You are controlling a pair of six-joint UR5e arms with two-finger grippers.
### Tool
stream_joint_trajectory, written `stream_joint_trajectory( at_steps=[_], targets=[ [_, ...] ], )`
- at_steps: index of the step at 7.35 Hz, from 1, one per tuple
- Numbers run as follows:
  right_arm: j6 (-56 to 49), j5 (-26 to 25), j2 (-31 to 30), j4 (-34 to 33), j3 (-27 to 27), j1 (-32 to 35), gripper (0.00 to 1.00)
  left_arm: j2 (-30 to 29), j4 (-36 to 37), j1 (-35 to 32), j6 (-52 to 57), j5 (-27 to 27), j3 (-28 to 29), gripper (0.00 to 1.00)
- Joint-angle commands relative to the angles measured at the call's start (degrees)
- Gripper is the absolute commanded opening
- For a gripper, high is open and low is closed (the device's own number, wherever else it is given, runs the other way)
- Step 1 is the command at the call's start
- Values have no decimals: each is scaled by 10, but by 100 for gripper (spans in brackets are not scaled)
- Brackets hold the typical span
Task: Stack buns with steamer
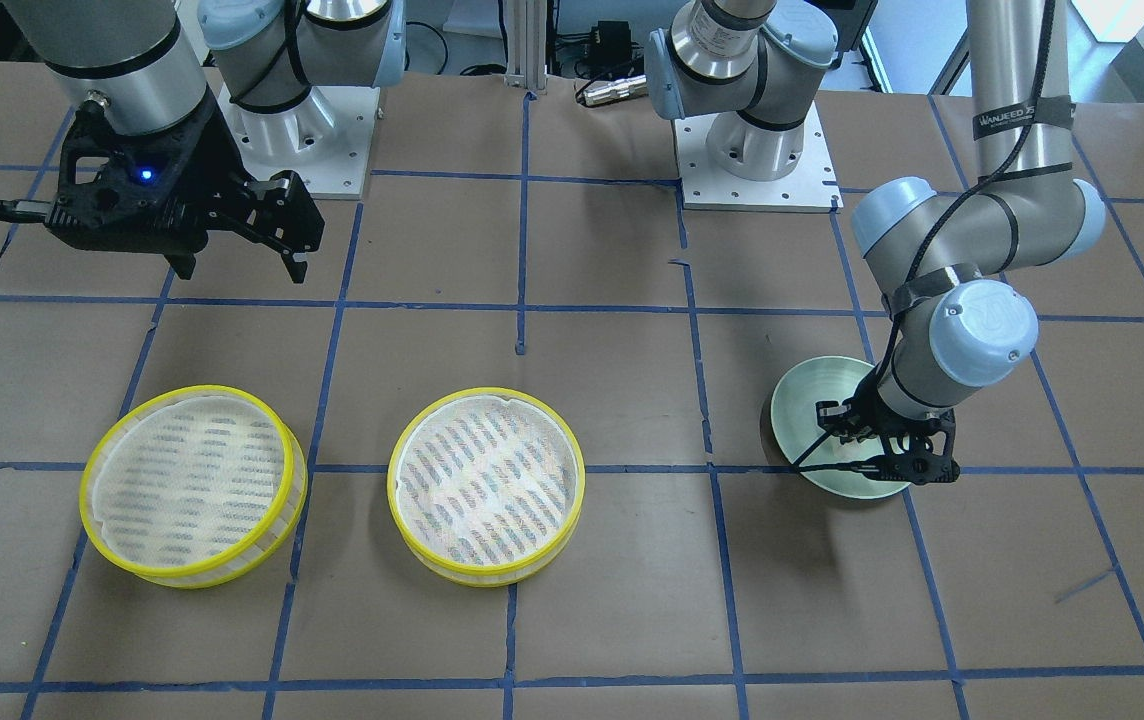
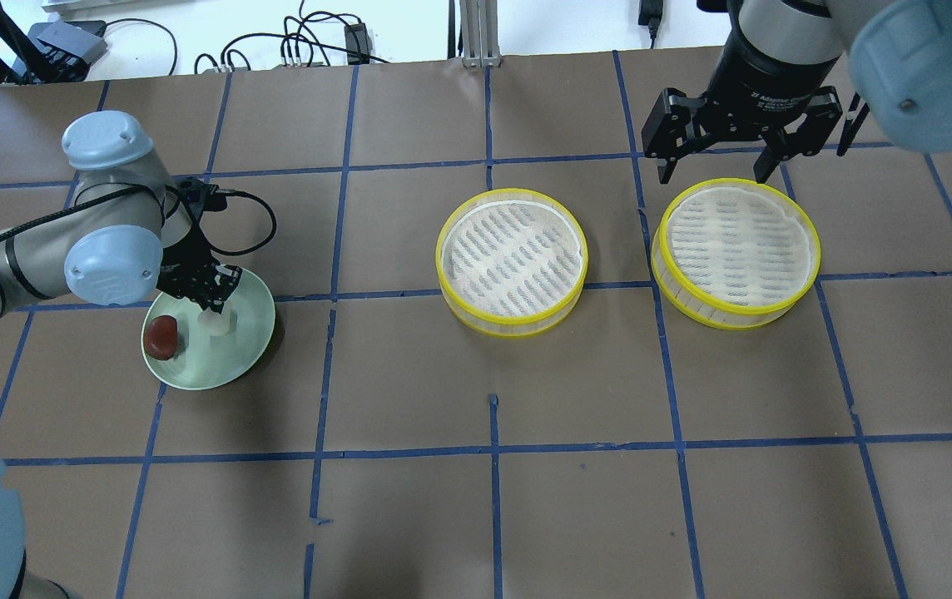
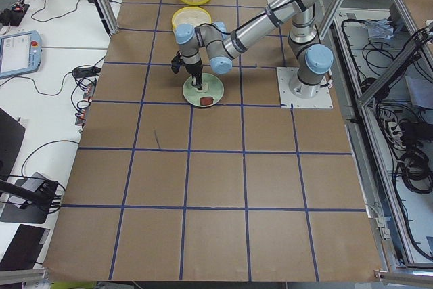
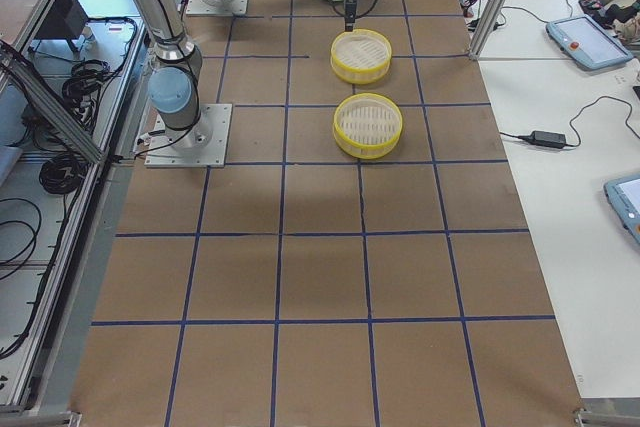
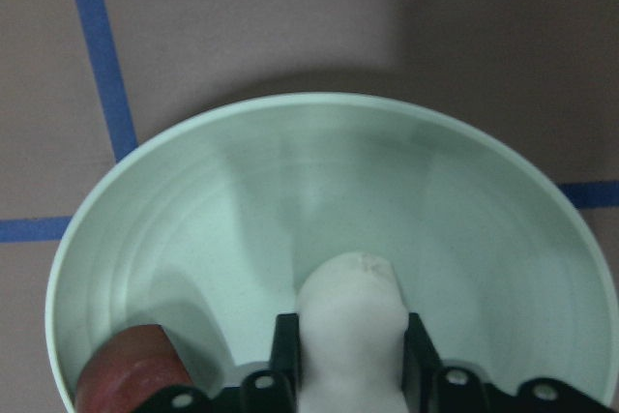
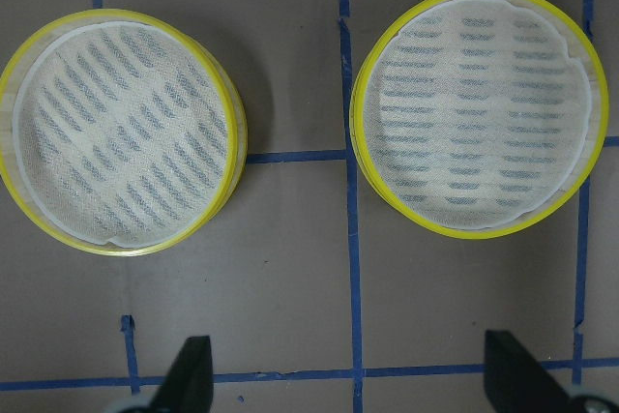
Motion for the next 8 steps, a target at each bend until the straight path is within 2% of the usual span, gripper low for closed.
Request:
stream_joint_trajectory(
  at_steps=[1, 2, 3, 4, 6, 7, 8],
  targets=[
    [0, -2, 0, 1, -1, 0, 100, 22, -116, -52, -93, -56, 118, 0],
    [-1, -2, 1, 2, 0, 0, 100, 19, -182, -105, -159, -60, 189, 0],
    [-1, -1, -1, 2, 3, -2, 100, 14, -191, -147, -220, -65, 217, 0],
    [-1, -3, -1, 2, 3, -2, 100, 1, -183, -190, -304, -118, 227, 0],
    [-1, -4, -2, 1, 3, -2, 100, -46, -89, -294, -444, -149, 230, 1],
    [-1, -4, -2, 1, 3, -2, 100, -79, -35, -314, -459, -184, 230, 1],
    [-1, -4, -2, 1, 3, -2, 100, -108, -29, -324, -457, -183, 228, 2]
  ],
)
